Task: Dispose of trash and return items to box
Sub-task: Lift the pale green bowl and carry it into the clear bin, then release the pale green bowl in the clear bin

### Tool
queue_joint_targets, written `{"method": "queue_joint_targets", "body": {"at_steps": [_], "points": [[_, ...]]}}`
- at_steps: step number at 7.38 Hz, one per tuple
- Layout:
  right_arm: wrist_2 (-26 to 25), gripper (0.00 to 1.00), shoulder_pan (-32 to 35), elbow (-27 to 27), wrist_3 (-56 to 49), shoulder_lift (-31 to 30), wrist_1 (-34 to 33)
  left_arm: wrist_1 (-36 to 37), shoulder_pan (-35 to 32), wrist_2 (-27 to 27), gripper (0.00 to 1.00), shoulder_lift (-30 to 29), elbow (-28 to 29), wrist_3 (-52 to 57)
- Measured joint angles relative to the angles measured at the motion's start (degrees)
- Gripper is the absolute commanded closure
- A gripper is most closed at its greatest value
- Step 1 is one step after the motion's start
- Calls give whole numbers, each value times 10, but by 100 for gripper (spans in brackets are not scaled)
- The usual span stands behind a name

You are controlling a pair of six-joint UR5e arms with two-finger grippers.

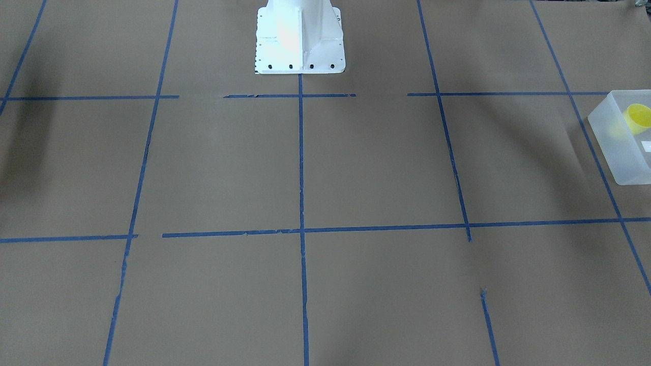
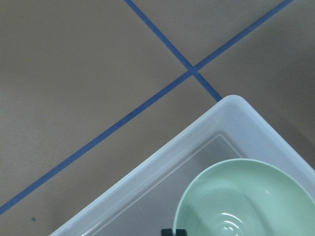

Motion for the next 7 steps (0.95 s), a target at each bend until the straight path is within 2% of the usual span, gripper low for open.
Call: {"method": "queue_joint_targets", "body": {"at_steps": [1, 2, 3, 4, 5, 6, 7], "points": [[0, 0, 0, 0, 0, -1, 0, -3, 0, 7, 100, -3, 2, -14], [0, 0, 0, 0, 1, -1, 0, -7, 0, 12, 91, -2, 1, -22], [0, 0, 0, 0, 1, -1, 0, -13, 0, 14, 73, 0, -1, -25], [0, 0, 0, 0, 1, -1, 0, -17, 0, 14, 65, 1, -1, -26], [0, 0, 0, 0, 2, -1, 0, -19, 1, 14, 63, 1, -3, -26], [0, 0, 0, 0, 2, -1, 0, -20, 1, 15, 54, 1, -6, -27], [0, 0, 0, 0, 3, -1, 0, -20, 2, 15, 35, 1, -12, -32]]}}
